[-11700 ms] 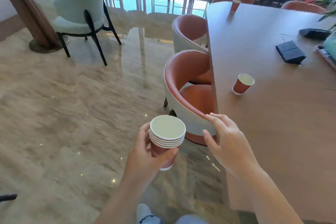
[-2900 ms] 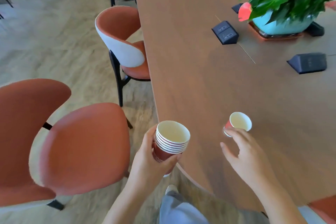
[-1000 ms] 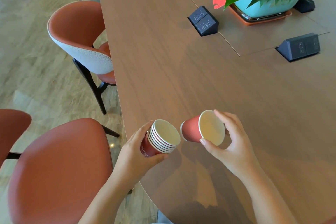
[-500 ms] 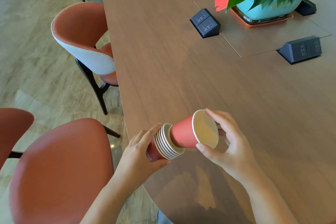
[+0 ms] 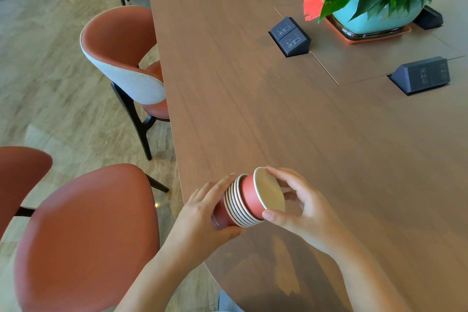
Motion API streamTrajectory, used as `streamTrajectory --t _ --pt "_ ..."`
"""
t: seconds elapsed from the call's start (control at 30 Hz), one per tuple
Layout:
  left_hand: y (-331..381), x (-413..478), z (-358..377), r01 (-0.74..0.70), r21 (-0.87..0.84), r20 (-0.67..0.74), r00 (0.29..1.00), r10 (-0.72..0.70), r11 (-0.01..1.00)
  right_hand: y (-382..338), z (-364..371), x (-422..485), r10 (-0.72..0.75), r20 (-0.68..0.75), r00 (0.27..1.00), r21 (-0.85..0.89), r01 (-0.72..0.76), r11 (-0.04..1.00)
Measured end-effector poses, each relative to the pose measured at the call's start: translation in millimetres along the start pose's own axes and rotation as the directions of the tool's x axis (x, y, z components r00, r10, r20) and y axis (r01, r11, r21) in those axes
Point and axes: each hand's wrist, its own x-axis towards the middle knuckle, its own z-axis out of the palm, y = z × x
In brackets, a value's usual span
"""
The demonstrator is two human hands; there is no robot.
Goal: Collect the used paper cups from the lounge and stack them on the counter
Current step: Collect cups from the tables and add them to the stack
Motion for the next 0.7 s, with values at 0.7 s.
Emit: streamTrajectory --t 0.7 --pt "11 -12 -2 -0.004 -0.018 -0.050 0.999 0.003 1.000 13 13 1 -0.005 0.129 0.992 -0.058 0.013 0.998"
